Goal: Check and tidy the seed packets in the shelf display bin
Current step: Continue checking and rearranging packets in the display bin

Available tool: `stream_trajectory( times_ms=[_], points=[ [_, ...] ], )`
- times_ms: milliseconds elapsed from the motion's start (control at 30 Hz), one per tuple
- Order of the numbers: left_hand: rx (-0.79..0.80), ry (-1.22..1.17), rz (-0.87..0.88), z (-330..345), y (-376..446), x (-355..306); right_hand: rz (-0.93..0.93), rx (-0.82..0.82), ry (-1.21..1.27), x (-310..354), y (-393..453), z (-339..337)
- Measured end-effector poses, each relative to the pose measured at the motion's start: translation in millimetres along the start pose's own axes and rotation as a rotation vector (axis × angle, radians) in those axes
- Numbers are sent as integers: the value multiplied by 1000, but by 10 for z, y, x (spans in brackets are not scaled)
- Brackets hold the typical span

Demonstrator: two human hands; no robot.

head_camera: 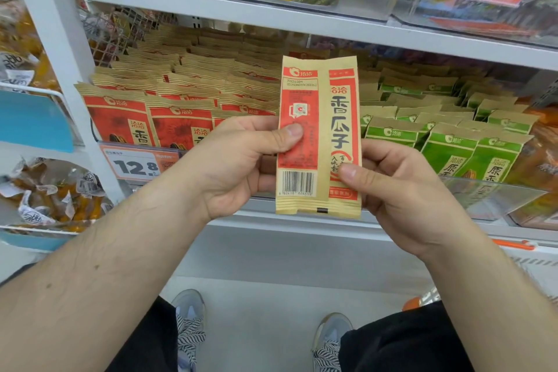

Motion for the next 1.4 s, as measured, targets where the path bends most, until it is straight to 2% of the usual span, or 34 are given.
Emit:
stream_trajectory(
  times_ms=[133, 233, 300, 400, 500, 567, 667, 733, 833, 900, 1067, 1233, 1400],
  points=[
    [-17, -1, 4, -13, 5, 7, 13, 70, -71, -9, -20, 45],
    [-2, 25, 29, -3, -9, -3, 24, 81, -18, -24, -15, 50],
    [6, 69, 107, 6, -10, -50, 34, 93, 64, -68, 5, 49],
    [11, 43, 170, 22, -23, -104, 94, 210, 336, -117, 19, 150],
    [42, 72, 190, 26, -1, -75, 266, 481, 732, -96, -52, 451],
    [118, 67, 172, 64, -3, -8, 421, 444, 816, -197, -71, 580],
    [188, -37, 174, 121, -32, -6, 512, 365, 709, -312, -88, 678],
    [115, -50, 192, 99, -48, -58, 444, 247, 464, -334, -37, 596],
    [-64, -33, 168, -5, -41, -77, 285, -74, 44, -318, 80, 249],
    [-141, 29, 142, -35, -51, -63, 197, -167, 8, -245, 109, 95],
    [-175, 67, 111, -28, -54, -28, -55, -215, -153, -10, 67, 1],
    [-160, 102, 147, -37, -42, -43, -87, -195, -160, 20, 59, 7],
    [-81, 609, 366, 88, -119, -149, -90, -122, -21, 64, 46, -115]
  ],
)
Point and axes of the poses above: each hand's wrist, its own y-axis towards the middle knuckle, its own z-axis out of the palm, x = y × z, the point moved 6 cm from there along y, towards the middle knuckle, and after that the axes turned 2 degrees about -x, right-handed, at the moved point
